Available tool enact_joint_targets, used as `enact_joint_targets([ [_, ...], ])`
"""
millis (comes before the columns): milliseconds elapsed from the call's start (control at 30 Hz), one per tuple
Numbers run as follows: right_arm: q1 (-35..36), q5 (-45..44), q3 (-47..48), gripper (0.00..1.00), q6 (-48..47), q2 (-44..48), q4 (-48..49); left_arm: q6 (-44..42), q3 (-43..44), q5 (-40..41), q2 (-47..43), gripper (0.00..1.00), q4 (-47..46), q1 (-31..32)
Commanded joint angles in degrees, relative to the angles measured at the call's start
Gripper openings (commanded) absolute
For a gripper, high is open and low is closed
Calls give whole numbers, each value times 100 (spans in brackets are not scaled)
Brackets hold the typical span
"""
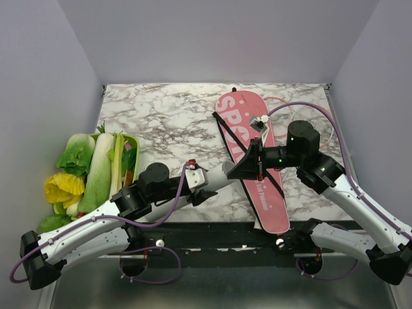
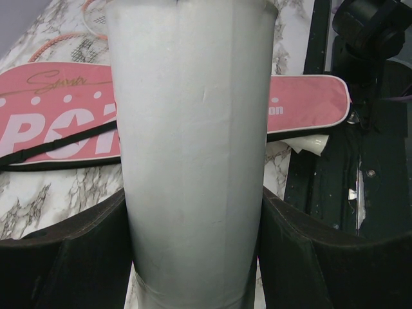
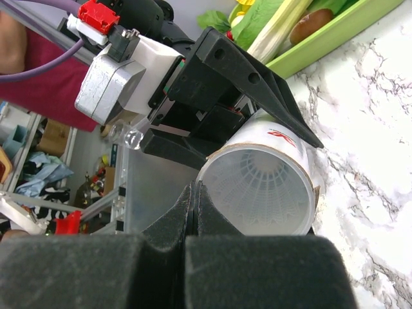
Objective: Pack up the badminton gear
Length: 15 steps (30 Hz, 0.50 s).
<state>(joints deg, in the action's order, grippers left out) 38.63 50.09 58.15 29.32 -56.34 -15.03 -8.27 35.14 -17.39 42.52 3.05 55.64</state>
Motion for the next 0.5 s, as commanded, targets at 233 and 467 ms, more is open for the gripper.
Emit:
enact_joint_targets([
  [233,65,370,-111,1,74,-88,96,10,37,-54,-77,0,-270,26],
  [467,74,458,-225,7,135,-141,201,19,37,-54,-86,0,-279,26],
])
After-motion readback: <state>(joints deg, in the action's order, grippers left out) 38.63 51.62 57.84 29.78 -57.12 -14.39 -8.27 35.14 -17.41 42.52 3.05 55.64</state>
